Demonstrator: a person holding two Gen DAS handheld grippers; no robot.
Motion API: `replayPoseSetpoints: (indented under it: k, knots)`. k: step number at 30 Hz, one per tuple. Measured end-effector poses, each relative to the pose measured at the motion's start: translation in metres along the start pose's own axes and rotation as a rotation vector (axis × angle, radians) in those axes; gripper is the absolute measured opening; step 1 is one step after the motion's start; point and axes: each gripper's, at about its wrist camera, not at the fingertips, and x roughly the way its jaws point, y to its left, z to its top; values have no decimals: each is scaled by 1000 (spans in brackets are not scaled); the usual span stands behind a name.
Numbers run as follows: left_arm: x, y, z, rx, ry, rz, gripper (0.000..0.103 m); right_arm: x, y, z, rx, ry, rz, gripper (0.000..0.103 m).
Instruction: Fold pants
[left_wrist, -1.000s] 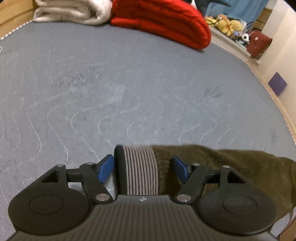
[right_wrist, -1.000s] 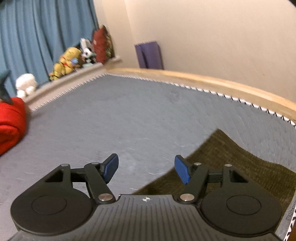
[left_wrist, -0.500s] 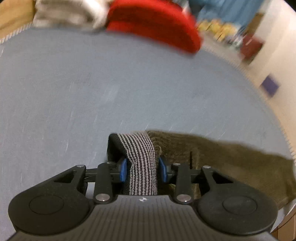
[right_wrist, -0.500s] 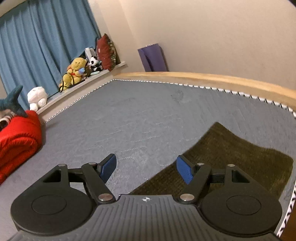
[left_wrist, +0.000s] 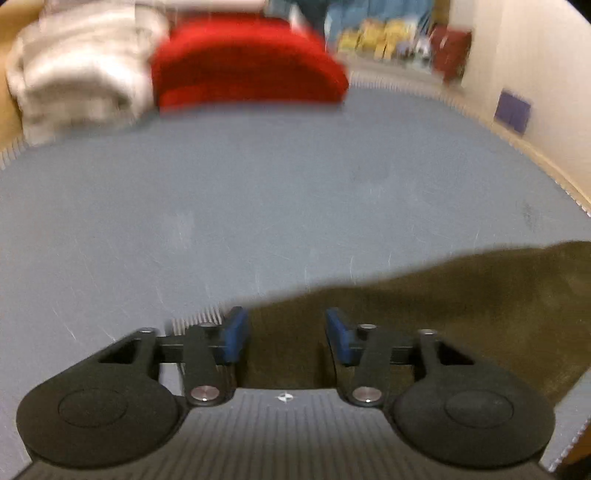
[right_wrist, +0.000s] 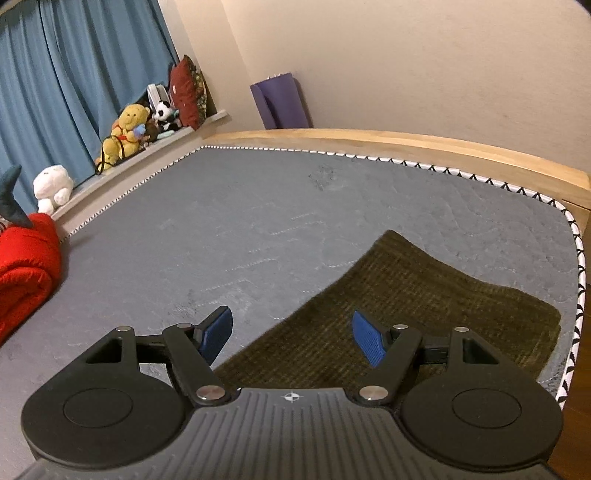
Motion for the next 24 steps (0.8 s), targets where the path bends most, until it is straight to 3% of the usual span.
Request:
replayPoseSetpoints:
  k: [1,2,5,7,9,11,15,18,20,24]
  knots:
    - [16,5,-2,-8,65,34,29,0,-1,0,-1,0,0,74]
    - [24,7,-3,-1,80,66,12,-1,-1,1,-2,-1,0,74]
    - [21,-1,4,34,57,101,11,-4,-5,2,7,-2,2,74]
    - [11,-12,6,49,31,94,20,-6,-10,4,14,2,6,74]
    - [-3,-23,1,71,6,50,36,-8,-13,5,15,5,11,75]
    - [-9,-40,2,104,-5,1,45,-10,-16,5,5,9,14,75]
    - [0,-61,-4,127,42,-69,45,-8,-24,1,-19,34,7,77]
    - [27,-70,-14,130,161,-53,45,-3,-35,0,-12,61,-7,77]
    - [36,-81,-18,210,156,-15,49,-5,-41,0,4,66,-17,77]
    - [30,-99,-16,225,120,-15,57,-11,-58,3,55,64,-24,77]
